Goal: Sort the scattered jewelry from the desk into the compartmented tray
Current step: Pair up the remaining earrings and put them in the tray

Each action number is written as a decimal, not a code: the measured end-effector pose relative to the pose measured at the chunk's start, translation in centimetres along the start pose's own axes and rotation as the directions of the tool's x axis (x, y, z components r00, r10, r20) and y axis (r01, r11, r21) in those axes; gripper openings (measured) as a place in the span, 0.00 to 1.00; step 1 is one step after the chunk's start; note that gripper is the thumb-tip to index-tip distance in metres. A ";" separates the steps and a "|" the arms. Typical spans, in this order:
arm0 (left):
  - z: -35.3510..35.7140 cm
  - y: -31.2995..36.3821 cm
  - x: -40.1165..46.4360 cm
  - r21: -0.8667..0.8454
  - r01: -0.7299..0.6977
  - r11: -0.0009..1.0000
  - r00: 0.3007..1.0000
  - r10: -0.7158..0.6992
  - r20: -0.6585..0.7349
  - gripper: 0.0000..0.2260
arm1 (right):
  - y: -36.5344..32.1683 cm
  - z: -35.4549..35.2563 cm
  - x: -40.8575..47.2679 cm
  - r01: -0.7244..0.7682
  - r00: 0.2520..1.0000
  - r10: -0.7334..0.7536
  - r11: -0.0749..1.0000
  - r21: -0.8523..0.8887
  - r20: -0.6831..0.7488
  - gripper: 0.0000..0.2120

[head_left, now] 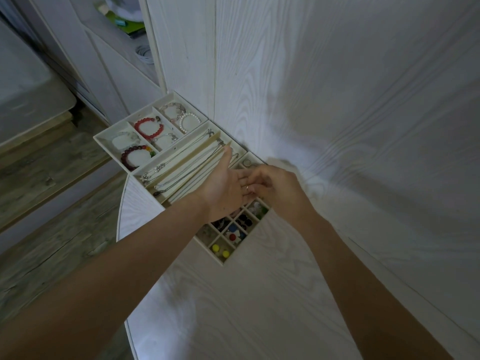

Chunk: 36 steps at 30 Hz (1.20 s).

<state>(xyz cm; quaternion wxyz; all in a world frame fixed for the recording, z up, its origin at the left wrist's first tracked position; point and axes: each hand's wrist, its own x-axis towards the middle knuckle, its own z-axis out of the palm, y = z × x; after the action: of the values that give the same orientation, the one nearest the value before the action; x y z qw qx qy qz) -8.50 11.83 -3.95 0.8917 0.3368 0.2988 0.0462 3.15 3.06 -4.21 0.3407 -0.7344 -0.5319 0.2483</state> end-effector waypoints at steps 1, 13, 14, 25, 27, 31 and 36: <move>0.2 -0.1 -0.1 0.034 -0.013 0.999 1.000 0.014 -0.026 0.37 | 0.0 -0.4 -0.1 0.000 1.000 0.000 1.000 0.009 -0.024 0.05; -4.9 -1.1 -0.5 0.980 -0.006 0.198 0.909 0.410 -0.077 0.13 | 4.1 -2.0 0.2 -0.030 0.998 0.047 0.942 -0.333 0.044 0.03; -5.0 -1.0 -0.6 0.987 -0.013 0.160 0.915 0.401 -0.053 0.14 | 4.2 -1.9 0.3 -0.024 0.997 0.051 0.922 -0.386 0.061 0.03; -4.3 -0.9 -0.4 0.989 0.090 -0.121 0.900 0.436 -0.028 0.15 | 3.6 -0.3 1.0 0.034 0.974 0.136 0.708 -0.706 0.182 0.06; -4.1 -0.9 -0.3 0.988 0.097 -0.117 0.897 0.441 -0.036 0.15 | 3.5 -0.1 1.0 0.045 0.977 0.129 0.661 -0.749 0.172 0.09; -4.2 -1.1 -0.3 0.992 0.079 -0.103 0.906 0.423 -0.028 0.16 | 3.4 0.0 1.0 0.038 0.981 0.119 0.661 -0.749 0.155 0.09; -4.1 -1.1 -0.2 0.988 0.086 -0.126 0.901 0.434 -0.023 0.16 | 3.4 -0.1 0.7 0.032 0.978 0.127 0.699 -0.714 0.168 0.07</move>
<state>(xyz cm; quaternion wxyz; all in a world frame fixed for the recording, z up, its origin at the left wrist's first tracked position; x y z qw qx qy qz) -11.12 13.26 -7.03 0.2609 0.9052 0.3354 -0.0101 5.48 3.07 -6.75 -0.0332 -0.7927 -0.5994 0.1058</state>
